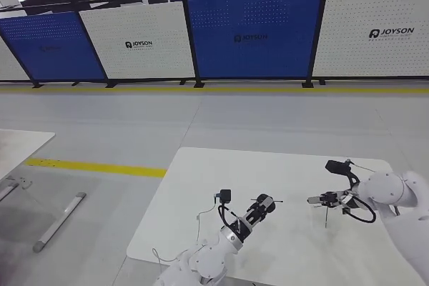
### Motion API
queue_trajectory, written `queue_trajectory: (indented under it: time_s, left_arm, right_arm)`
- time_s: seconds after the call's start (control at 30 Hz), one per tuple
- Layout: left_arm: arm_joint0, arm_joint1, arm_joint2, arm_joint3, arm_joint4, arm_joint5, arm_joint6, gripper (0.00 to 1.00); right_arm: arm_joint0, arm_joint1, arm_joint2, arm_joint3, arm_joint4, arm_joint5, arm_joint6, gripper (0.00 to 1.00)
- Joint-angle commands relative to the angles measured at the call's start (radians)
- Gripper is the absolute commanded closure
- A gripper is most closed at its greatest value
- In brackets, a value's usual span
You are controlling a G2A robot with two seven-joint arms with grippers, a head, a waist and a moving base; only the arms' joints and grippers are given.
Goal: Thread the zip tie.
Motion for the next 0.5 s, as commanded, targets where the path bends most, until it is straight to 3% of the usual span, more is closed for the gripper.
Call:
queue_trajectory:
  time_s: [0.0, 0.1, 0.17, 0.23, 0.47]
  left_arm:
    - [0.0, 0.0, 0.0, 0.0, 0.0, 0.0, 0.0, 1.0]
    - [0.0, 0.0, 0.0, 0.0, 0.0, 0.0, 0.0, 1.0]
    - [0.0, 0.0, 0.0, 0.0, 0.0, 0.0, 0.0, 1.0]
    - [0.0, 0.0, 0.0, 0.0, 0.0, 0.0, 0.0, 1.0]
    - [0.0, 0.0, 0.0, 0.0, 0.0, 0.0, 0.0, 1.0]
  right_arm:
    - [0.009, -0.003, -0.012, 0.007, -0.007, 0.016, 0.006, 0.57]
    - [0.026, -0.009, -0.031, 0.024, -0.025, 0.059, 0.015, 0.76]
    - [0.035, -0.013, -0.044, 0.035, -0.029, 0.07, 0.027, 0.81]
    - [0.046, -0.018, -0.059, 0.054, -0.038, 0.086, 0.033, 0.76]
    - [0.077, -0.037, -0.109, 0.104, -0.066, 0.129, 0.044, 0.75]
